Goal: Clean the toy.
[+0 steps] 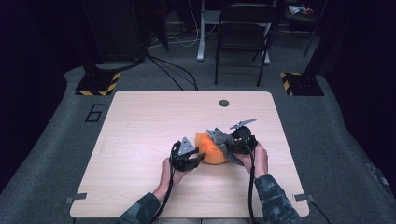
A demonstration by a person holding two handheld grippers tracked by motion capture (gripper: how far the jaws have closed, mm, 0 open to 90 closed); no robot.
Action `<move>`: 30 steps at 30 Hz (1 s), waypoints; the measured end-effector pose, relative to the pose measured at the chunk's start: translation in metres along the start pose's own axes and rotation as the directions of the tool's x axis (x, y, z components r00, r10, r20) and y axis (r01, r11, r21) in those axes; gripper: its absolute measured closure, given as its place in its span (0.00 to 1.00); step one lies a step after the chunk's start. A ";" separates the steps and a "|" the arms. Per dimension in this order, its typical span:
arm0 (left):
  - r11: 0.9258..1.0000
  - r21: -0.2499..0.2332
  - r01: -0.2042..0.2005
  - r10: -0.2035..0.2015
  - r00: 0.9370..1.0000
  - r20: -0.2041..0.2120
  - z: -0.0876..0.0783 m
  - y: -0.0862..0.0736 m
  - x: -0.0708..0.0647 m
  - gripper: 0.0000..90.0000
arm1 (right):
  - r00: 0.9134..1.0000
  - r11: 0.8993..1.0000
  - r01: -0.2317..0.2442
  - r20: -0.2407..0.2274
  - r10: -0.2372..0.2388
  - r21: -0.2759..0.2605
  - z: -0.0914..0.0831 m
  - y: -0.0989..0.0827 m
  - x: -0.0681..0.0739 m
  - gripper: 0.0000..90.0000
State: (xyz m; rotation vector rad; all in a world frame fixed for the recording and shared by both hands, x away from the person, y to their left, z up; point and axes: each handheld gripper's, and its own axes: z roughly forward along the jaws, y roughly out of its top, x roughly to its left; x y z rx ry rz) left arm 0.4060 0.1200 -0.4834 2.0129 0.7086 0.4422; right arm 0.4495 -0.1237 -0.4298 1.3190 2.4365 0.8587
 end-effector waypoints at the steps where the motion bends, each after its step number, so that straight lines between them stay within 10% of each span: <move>1: 0.999 0.009 -0.041 0.041 0.999 -0.030 -0.001 0.000 -0.002 0.55 | 1.000 1.000 -0.003 -0.010 0.003 0.001 0.000 -0.001 -0.002 0.84; 9: 0.989 0.047 -0.139 0.142 0.987 -0.079 0.018 -0.003 -0.013 0.45 | 1.000 1.000 -0.006 -0.003 0.006 -0.003 0.002 -0.001 -0.001 0.84; 16: 0.992 0.037 -0.118 0.121 0.987 -0.105 0.019 -0.004 -0.015 0.81 | 1.000 1.000 -0.009 0.002 0.009 -0.010 0.002 -0.001 -0.001 0.84; 24: 1.000 0.019 0.019 -0.019 0.999 -0.035 0.008 0.010 -0.014 0.86 | 0.999 0.994 0.035 -0.023 -0.037 -0.102 -0.031 0.015 0.022 0.84; 30: 0.999 0.031 0.010 -0.009 1.000 -0.026 0.007 0.011 -0.017 0.86 | 0.994 0.991 0.108 0.008 -0.108 -0.081 -0.021 0.018 0.039 0.84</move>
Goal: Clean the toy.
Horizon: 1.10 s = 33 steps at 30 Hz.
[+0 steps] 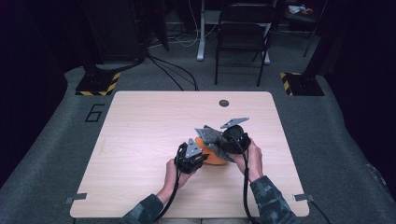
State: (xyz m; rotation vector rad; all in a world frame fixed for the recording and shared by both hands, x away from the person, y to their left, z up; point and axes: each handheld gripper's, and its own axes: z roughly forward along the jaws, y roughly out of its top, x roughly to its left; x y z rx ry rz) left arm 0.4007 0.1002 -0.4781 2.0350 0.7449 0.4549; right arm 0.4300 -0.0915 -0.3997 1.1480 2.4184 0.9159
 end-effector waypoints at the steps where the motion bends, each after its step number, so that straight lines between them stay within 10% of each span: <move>1: 1.000 0.002 0.004 -0.004 1.000 0.002 0.001 -0.001 0.001 0.86 | 1.000 1.000 -0.010 -0.007 0.010 0.014 0.002 -0.001 -0.002 0.84; 12: 1.000 -0.001 0.005 -0.005 1.000 0.012 0.003 -0.003 0.006 0.85 | 0.993 0.990 -0.110 0.043 0.107 0.084 0.016 -0.027 -0.040 0.84; 21: 1.000 -0.007 0.014 -0.013 1.000 0.025 0.004 -0.004 0.008 0.85 | 0.968 0.954 -0.252 0.040 0.249 0.162 0.042 -0.054 -0.070 0.84; 27: 1.000 -0.014 0.019 -0.018 0.999 0.026 0.004 -0.005 0.011 0.84 | 0.961 0.939 -0.275 0.040 0.273 0.205 0.060 -0.069 -0.078 0.84; 33: 0.999 -0.009 0.031 -0.030 0.999 0.036 0.003 -0.005 0.014 0.84 | 0.966 0.945 -0.257 0.066 0.249 0.204 0.050 -0.064 -0.081 0.84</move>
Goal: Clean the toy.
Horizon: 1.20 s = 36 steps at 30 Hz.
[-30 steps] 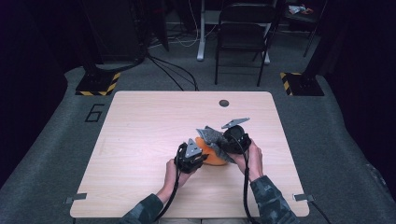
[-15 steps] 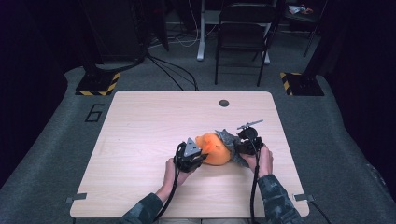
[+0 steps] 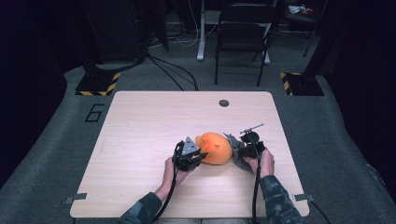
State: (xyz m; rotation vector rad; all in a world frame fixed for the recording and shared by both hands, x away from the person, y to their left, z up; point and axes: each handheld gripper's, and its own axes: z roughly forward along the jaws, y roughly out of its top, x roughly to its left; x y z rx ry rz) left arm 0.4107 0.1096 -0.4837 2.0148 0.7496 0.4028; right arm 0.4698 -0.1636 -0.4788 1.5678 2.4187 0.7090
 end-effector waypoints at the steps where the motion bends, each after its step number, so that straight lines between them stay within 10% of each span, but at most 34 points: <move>1: 1.000 -0.004 0.006 -0.006 1.000 -0.002 0.000 0.000 0.001 0.84 | 1.000 1.000 0.005 0.020 -0.005 -0.016 -0.007 0.002 0.000 0.84; 8: 1.000 -0.009 0.008 -0.008 1.000 -0.010 0.001 0.000 0.002 0.83 | 0.996 0.981 0.065 -0.054 -0.076 -0.180 -0.067 0.017 0.023 0.84; 13: 1.000 0.001 0.002 -0.002 1.000 -0.007 0.000 -0.001 0.002 0.76 | 0.989 0.985 0.128 -0.062 -0.136 -0.114 -0.044 0.019 0.048 0.84; 23: 0.992 0.011 -0.122 0.122 0.989 -0.083 0.007 -0.002 -0.011 0.44 | 0.991 0.984 0.099 -0.074 -0.111 -0.146 -0.035 0.016 0.039 0.84; 28: 0.989 0.013 -0.149 0.149 0.983 -0.107 0.011 -0.006 -0.012 0.67 | 0.991 0.984 0.095 -0.082 -0.108 -0.150 -0.033 0.015 0.038 0.84; 36: 0.997 0.002 -0.073 0.073 0.994 -0.076 0.002 0.002 -0.006 0.85 | 0.989 0.973 0.115 -0.070 -0.131 -0.199 -0.060 0.022 0.045 0.84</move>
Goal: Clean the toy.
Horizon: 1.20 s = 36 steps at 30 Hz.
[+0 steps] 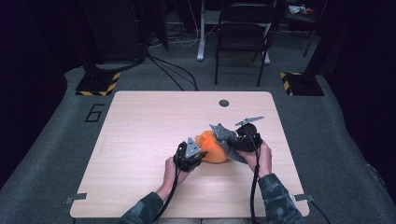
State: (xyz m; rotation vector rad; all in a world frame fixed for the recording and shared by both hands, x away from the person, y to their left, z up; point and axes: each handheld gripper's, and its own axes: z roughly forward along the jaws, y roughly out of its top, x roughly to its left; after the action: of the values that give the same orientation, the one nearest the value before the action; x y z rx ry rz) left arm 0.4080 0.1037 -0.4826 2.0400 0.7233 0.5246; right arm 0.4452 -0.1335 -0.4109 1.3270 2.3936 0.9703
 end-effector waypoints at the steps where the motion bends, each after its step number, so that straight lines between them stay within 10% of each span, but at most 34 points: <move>1: 1.000 0.000 0.022 -0.022 1.000 0.012 -0.002 0.002 0.000 0.85 | 1.000 1.000 0.000 0.000 0.000 0.000 0.000 0.000 0.000 0.84; 6: 0.999 0.002 0.033 -0.033 0.999 0.031 -0.005 0.006 -0.006 0.85 | 0.997 0.995 0.077 -0.009 -0.077 -0.059 -0.015 0.013 0.031 0.84; 13: 0.999 0.017 0.049 -0.049 0.998 0.039 -0.001 0.001 -0.002 0.84 | 0.991 0.992 0.127 0.035 -0.126 -0.013 0.009 0.012 0.044 0.84; 36: 0.997 0.012 0.082 -0.083 0.995 0.053 0.001 -0.003 0.009 0.83 | 0.994 0.987 -0.086 0.079 0.076 0.135 0.042 -0.026 -0.029 0.83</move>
State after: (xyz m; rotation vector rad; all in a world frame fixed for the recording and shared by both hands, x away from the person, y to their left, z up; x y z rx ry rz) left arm 0.4147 0.1106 -0.4850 2.0162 0.7756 0.4178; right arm 0.4652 -0.1487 -0.4625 1.4925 2.4058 0.7728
